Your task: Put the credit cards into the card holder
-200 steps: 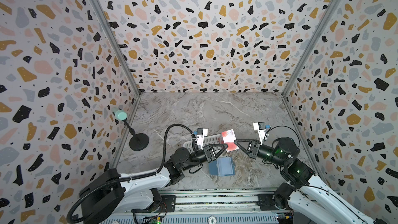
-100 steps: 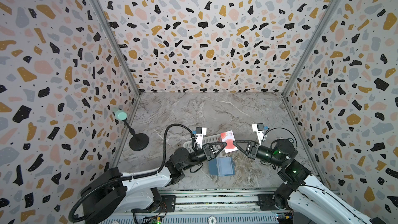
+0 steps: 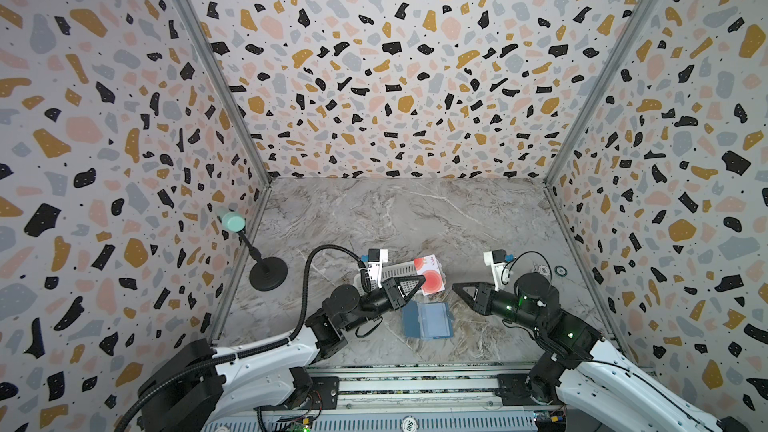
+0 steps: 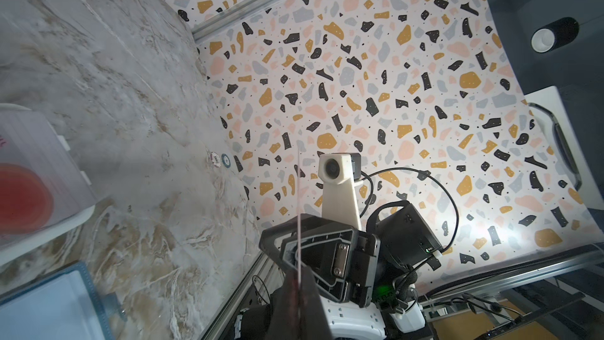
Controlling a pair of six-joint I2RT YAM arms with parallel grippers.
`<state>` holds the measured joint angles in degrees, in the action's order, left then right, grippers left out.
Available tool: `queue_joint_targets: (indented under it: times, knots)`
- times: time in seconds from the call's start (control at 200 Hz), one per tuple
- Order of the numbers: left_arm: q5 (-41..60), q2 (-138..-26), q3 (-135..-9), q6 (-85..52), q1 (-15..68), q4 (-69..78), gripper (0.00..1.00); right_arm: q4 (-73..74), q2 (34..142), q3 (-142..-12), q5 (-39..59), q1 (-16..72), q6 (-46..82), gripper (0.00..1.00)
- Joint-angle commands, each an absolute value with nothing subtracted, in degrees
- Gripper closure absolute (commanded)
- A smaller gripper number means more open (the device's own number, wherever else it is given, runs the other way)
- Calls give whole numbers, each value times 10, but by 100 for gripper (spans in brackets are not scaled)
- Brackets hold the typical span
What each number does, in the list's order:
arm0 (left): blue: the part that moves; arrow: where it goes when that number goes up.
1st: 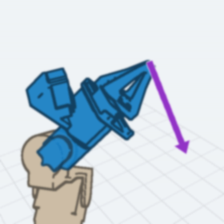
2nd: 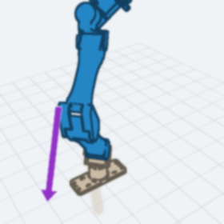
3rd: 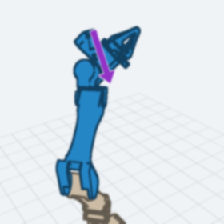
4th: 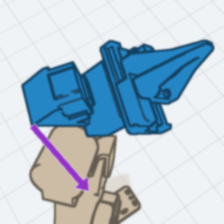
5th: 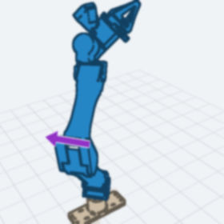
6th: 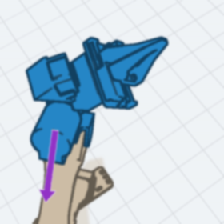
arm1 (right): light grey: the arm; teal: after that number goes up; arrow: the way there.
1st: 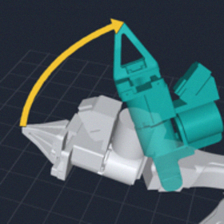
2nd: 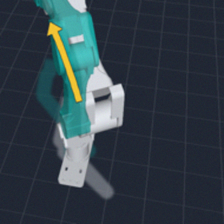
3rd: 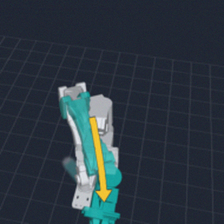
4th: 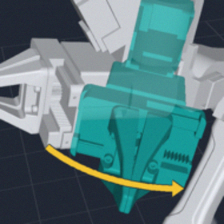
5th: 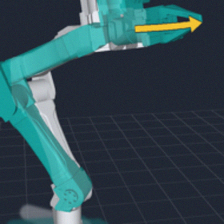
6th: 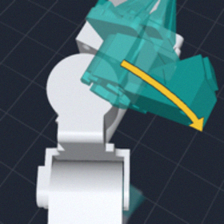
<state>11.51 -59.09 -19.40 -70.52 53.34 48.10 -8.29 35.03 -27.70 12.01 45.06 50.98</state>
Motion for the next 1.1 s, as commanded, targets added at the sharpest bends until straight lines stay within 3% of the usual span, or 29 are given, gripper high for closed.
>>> queue_joint_targets:
  times: [0.0, 0.165, 0.355, 0.751, 1.096]
  knots:
    - [120, -573, -178, -693, 532, 426, 97, -138, 367, -284, 23, 503, 490, 71]
    - [113, -583, -173, -696, 558, 386, 96, -162, 428, -269, -57, 575, 510, 72]
    - [84, -615, -188, -691, 577, 347, 97, -166, 502, -256, -68, 608, 526, 77]
    - [63, -739, -191, -719, 604, 421, 99, -122, 576, -215, -62, 615, 541, 81]
    - [54, -767, -180, -707, 606, 395, 99, -94, 591, -196, -58, 615, 542, 85]
